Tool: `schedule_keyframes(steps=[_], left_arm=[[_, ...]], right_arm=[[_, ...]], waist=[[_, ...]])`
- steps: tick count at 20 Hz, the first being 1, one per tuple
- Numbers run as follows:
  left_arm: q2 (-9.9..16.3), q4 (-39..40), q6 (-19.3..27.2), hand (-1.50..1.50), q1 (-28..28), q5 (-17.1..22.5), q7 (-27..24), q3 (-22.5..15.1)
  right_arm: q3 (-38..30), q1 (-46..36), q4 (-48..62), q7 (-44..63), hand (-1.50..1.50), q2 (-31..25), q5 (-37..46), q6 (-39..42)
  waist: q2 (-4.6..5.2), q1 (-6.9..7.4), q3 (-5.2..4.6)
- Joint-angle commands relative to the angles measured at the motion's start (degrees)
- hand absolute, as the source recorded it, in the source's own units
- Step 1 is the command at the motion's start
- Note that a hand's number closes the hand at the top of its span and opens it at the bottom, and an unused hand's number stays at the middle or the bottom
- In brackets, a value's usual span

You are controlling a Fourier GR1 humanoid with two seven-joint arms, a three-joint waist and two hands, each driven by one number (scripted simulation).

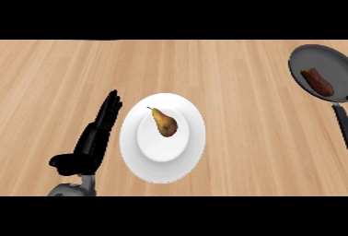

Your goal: Pick the sweet potato from the plate and place it in the pan

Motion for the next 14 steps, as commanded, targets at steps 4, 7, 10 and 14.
schedule_keyframes(steps=[4, 7, 10, 14], left_arm=[[0.2, 0.3, -2.3, 0.00, -0.1, 1.0, 0.8, 2.1], [-1.9, 2.8, -1.3, 0.00, -0.2, -0.8, -2.0, 1.3], [-1.4, -1.4, -1.9, 0.00, 4.7, -0.8, -2.3, 0.5], [-1.3, 1.3, -2.5, 0.00, 0.1, -0.4, 0.0, 3.2]], right_arm=[[3.2, 4.6, -1.7, -4.2, -1.50, 1.6, -2.9, 1.7], [5.0, 7.0, -4.5, -3.8, -1.50, 2.0, -4.2, 2.5], [5.8, 5.6, -1.7, -4.1, -1.50, 0.2, -4.8, 2.6], [9.0, 9.8, -5.6, -6.2, -1.50, 6.0, -5.8, -1.3]], waist=[[-0.21, -0.41, -0.09], [-0.39, -0.90, -0.15], [-0.18, -0.13, -0.07], [-0.33, -0.69, -0.12]])
